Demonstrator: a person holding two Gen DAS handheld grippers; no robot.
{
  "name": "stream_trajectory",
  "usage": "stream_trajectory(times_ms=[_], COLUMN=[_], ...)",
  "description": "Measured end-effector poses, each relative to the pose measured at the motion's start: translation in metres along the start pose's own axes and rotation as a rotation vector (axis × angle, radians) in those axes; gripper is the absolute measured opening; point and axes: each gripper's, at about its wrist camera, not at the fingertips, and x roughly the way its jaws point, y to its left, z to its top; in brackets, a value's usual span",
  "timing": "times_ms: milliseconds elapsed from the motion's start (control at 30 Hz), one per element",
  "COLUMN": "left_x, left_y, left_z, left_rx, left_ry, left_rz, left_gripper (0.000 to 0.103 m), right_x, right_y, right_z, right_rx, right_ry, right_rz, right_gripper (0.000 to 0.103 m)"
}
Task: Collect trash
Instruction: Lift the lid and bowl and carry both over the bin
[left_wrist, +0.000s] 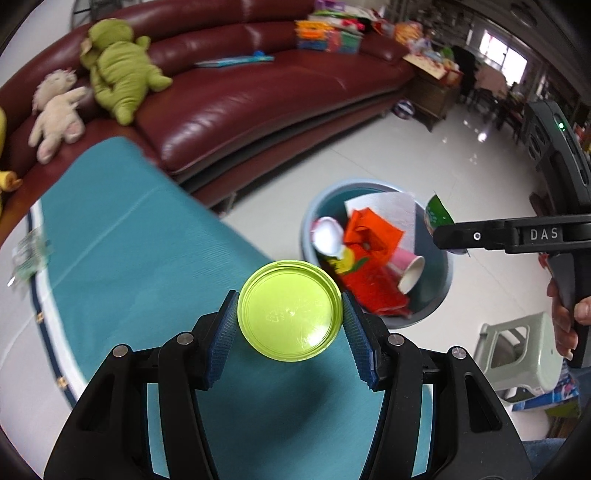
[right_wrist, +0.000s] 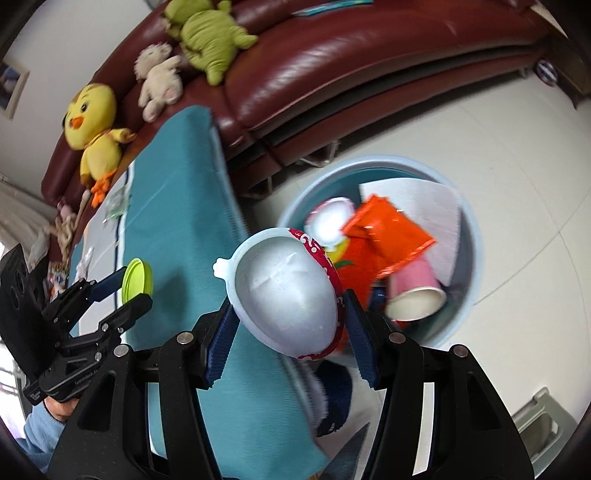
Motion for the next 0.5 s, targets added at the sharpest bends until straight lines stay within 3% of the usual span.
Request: stream_trajectory(times_ms=[500], left_x=[0.069], left_y=[-0.06], left_z=[0.031], left_rx=[0.096], left_ry=[0.084], left_rz=[-0.128], left_gripper=[0.057], right_x=[0.022], right_y=[-0.055], right_z=[0.024], right_rx=[0.099], right_ry=[0.03], right_rz=[-0.05], right_gripper=[0.054])
